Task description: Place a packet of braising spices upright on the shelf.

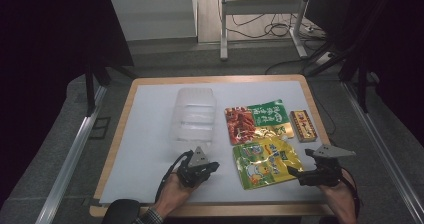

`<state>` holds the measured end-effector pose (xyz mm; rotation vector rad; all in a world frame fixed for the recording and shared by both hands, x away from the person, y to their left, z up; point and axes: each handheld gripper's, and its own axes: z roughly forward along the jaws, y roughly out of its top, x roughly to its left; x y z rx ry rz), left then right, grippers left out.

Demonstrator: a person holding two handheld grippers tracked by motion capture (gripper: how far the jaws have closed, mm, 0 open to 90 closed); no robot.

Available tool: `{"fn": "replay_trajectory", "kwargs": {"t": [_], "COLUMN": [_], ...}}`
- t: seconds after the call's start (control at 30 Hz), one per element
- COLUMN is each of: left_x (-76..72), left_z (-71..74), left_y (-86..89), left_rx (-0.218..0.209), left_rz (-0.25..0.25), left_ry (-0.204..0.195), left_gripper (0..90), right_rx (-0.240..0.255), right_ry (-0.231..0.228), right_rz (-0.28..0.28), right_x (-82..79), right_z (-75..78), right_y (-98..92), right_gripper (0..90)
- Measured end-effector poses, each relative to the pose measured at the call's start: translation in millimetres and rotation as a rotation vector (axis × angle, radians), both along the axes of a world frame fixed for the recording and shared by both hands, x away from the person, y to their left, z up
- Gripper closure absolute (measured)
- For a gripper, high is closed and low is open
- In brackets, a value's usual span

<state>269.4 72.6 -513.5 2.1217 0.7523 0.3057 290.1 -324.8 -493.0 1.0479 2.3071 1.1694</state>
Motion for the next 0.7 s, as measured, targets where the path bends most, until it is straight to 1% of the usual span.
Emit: {"fn": "replay_trajectory", "kwargs": {"t": [0.03,0.13,0.2,0.23,0.27,0.33,0.4,0.5,0.6,0.7], "left_x": [0.0,4.7,7.0,7.0,9.3,10.5,13.3,16.2,18.5,22.7], "left_z": [0.0,0.2,0.0,0.0,-0.7,-1.2,-2.1,-3.0,-4.3,-6.0], "left_y": [0.0,-7.3,-11.2,-11.2,-14.8,-16.8,-22.9,-29.3,-34.2,-44.5], "left_rx": [0.0,-0.008,-0.007,-0.007,-0.003,-0.003,-0.006,0.003,0.005,0.009], "left_rz": [0.0,-0.019,-0.034,-0.034,-0.049,-0.055,-0.073,-0.096,-0.106,-0.119], "left_ry": [0.0,-0.005,-0.007,-0.007,-0.011,-0.01,-0.02,-0.035,-0.037,-0.045], "left_gripper": [89.4,89.5,89.5,89.6,89.5,89.5,89.6,89.6,89.6,89.6], "right_rx": [0.0,0.002,0.002,0.002,0.002,0.002,0.003,0.01,0.01,0.012], "right_ry": [0.0,0.003,0.005,0.005,0.006,0.007,0.008,0.007,0.007,0.007], "right_rz": [0.0,-0.001,-0.001,-0.001,-0.002,-0.003,-0.004,-0.002,0.0,0.001], "right_x": [0.0,0.4,0.6,0.6,0.7,0.9,1.1,1.7,1.8,2.0], "right_z": [0.0,-0.1,-0.2,-0.2,-0.3,-0.3,-0.6,-1.0,-1.0,-1.0], "right_y": [0.0,-0.3,-0.3,-0.3,-0.4,-0.6,-0.8,-1.0,-1.4,-1.5], "right_gripper": [4.1,4.1,4.1,4.1,4.1,4.1,4.1,3.8,3.6,3.5]}}
